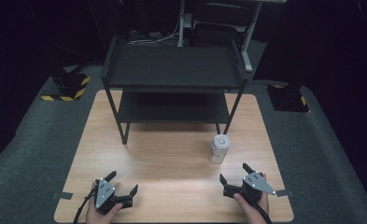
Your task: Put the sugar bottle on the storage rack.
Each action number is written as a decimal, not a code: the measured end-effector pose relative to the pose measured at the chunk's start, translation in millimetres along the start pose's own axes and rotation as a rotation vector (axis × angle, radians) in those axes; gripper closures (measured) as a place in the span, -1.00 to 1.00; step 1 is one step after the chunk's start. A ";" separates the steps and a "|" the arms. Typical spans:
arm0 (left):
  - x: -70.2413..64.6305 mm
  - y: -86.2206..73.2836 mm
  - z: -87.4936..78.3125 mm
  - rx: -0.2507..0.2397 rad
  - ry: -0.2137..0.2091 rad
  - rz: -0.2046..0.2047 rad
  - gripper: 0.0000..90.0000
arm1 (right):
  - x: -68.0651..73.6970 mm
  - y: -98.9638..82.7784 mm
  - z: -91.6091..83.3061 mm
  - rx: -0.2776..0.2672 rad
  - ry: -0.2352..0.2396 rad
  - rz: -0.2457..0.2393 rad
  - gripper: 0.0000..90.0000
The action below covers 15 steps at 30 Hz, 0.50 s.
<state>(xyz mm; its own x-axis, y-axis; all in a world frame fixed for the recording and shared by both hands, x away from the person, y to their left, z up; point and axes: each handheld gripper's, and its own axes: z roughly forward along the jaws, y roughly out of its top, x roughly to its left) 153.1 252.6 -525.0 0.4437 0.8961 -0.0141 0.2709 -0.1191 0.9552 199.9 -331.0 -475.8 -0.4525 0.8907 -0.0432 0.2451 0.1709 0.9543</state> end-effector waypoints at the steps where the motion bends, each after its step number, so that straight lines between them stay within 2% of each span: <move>1: 0.2 -0.1 0.0 0.000 -0.001 -0.001 -0.99 | 0.2 2.0 3.3 -0.002 0.000 -0.001 -0.99; 6: 1.0 -0.2 -0.3 -0.001 -0.002 -0.008 -0.98 | 3.4 9.7 19.5 -0.001 -0.008 0.004 -0.99; 8: 1.2 -0.3 -0.5 -0.001 -0.003 -0.009 -0.98 | 8.5 13.4 34.1 -0.002 -0.018 0.014 -0.99; 11: 1.5 -0.7 -0.8 -0.003 -0.003 -0.010 -0.99 | 11.2 14.4 44.9 -0.009 -0.018 0.022 -0.99; 15: 2.2 -1.1 -1.3 -0.005 -0.006 -0.011 -0.98 | 15.7 13.5 59.6 -0.017 -0.042 0.034 -0.96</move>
<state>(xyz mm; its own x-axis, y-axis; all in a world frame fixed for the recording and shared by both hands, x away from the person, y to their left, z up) 152.6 255.2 -525.7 0.4458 0.8948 -0.0259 0.2714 -0.1075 0.9564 247.2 -289.6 -481.2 -0.4075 0.9129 -0.0227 0.2451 0.1333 0.9603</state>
